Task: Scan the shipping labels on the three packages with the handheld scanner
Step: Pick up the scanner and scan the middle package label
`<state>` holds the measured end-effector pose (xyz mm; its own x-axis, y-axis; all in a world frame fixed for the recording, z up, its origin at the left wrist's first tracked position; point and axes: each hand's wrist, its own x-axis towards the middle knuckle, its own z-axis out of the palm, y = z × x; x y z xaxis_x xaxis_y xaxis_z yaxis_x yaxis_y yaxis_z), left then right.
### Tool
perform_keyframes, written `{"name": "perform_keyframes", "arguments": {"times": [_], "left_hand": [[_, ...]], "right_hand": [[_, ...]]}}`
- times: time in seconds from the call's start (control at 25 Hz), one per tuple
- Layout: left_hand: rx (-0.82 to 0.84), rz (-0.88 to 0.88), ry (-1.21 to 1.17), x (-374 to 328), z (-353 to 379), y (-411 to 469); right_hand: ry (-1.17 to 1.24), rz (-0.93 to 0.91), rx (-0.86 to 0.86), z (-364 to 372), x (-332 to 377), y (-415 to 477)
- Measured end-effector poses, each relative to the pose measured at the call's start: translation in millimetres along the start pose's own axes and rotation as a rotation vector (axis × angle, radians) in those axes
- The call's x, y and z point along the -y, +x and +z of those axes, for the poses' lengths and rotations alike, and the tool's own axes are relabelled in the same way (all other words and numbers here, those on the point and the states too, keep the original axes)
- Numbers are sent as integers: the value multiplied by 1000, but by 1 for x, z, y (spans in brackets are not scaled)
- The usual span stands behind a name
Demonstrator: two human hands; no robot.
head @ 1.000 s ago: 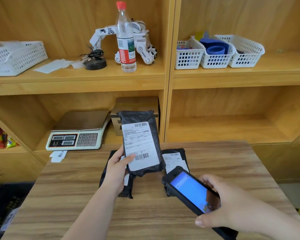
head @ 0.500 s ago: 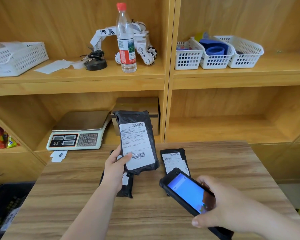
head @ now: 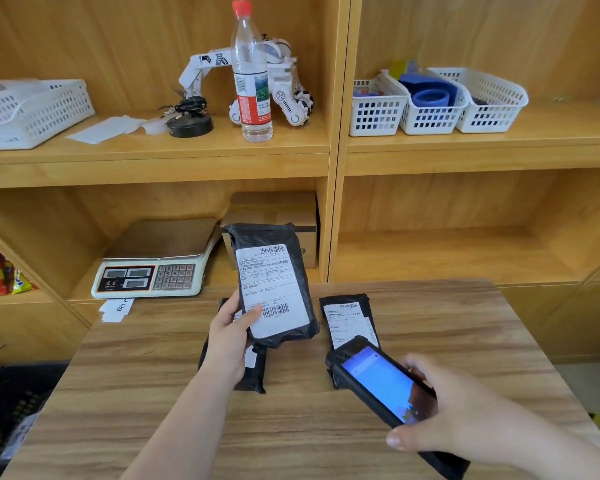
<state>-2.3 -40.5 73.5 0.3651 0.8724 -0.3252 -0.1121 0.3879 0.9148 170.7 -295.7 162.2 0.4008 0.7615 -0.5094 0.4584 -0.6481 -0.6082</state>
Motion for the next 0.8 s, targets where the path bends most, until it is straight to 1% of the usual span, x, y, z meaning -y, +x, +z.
{"name": "perform_keyframes", "arguments": {"times": [0.12,0.32,0.48,0.6,0.8], "left_hand": [[2,-33,14,9,-1,3],[12,-128,50,31,-3,12],[-5,-207,65,51,-3,22],[-22,-271,94,68,-2,35],[-50,-372,179,92,4,58]], "right_hand": [[50,23,-47,8,-21,8],[210,87,-118,35,-59,33],[357,112,-163,60,-73,53],[399,133,-194,71,-77,64],[404,183,-220,80,-86,79]]}}
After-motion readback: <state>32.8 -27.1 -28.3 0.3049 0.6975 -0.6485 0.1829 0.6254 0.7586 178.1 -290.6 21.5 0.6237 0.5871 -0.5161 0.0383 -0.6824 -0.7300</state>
